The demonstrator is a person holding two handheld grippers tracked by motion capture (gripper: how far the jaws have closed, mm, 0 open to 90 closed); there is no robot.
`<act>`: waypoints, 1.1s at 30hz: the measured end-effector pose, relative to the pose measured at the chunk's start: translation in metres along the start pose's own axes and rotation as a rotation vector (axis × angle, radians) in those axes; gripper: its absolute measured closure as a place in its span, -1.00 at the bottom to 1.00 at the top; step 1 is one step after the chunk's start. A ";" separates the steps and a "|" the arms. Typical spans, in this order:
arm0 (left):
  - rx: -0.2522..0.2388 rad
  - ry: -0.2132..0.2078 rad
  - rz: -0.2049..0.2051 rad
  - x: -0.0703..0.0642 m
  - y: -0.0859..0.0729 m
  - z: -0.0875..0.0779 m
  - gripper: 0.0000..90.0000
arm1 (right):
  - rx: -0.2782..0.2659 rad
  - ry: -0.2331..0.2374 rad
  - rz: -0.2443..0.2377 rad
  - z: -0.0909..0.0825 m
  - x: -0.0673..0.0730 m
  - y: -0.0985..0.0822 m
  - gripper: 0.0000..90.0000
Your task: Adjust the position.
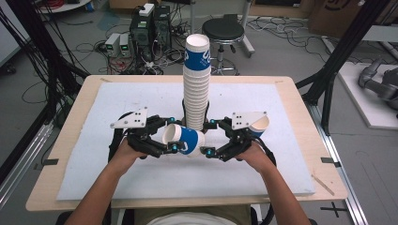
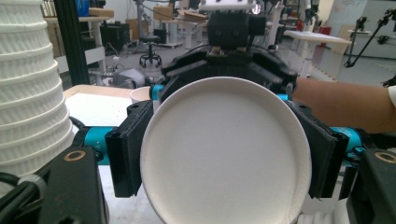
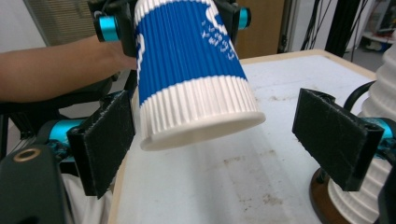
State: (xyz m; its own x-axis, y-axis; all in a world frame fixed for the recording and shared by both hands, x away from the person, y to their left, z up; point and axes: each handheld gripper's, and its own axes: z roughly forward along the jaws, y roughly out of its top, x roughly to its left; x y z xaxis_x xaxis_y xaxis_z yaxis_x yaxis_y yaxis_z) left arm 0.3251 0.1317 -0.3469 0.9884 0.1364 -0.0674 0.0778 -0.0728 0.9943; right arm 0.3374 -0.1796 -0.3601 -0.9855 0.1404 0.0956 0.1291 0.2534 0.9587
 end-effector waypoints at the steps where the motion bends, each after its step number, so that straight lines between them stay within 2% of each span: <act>1: -0.008 -0.004 -0.003 0.000 0.000 0.000 -0.36 | -0.007 0.001 -0.001 0.001 0.000 -0.001 -0.70; 9: -0.074 -0.047 -0.031 -0.002 -0.003 0.005 -0.36 | -0.034 0.069 0.010 0.013 0.004 -0.004 -0.70; 14: -0.084 -0.058 -0.031 -0.004 -0.003 0.009 -0.36 | -0.029 0.088 0.008 0.021 0.007 -0.005 -0.70; 20: -0.118 -0.064 -0.041 -0.004 -0.003 0.008 -0.35 | -0.060 0.103 0.021 0.020 0.006 -0.005 -0.69; 23: -0.124 -0.070 -0.041 -0.004 -0.003 0.009 -0.35 | -0.061 0.116 0.028 0.020 0.007 -0.005 -0.67; 26: -0.127 -0.069 -0.042 -0.004 -0.003 0.008 -0.35 | -0.065 0.113 0.014 0.019 0.007 -0.004 -0.62; 29: -0.126 -0.070 -0.055 -0.003 -0.004 0.007 -0.34 | -0.074 0.116 0.032 0.017 0.006 -0.003 -0.58; 33: -0.110 -0.068 -0.065 -0.002 -0.005 0.008 -0.34 | -0.051 0.115 0.039 0.017 0.006 -0.003 -0.56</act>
State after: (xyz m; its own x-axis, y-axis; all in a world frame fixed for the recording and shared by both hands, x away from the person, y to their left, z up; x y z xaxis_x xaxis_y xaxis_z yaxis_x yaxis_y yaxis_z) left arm 0.3237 0.1239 -0.3523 0.9885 0.0695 -0.1342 0.1314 0.0433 0.9904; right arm 0.3333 -0.1634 -0.3667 -0.9863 0.0375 0.1606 0.1649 0.2001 0.9658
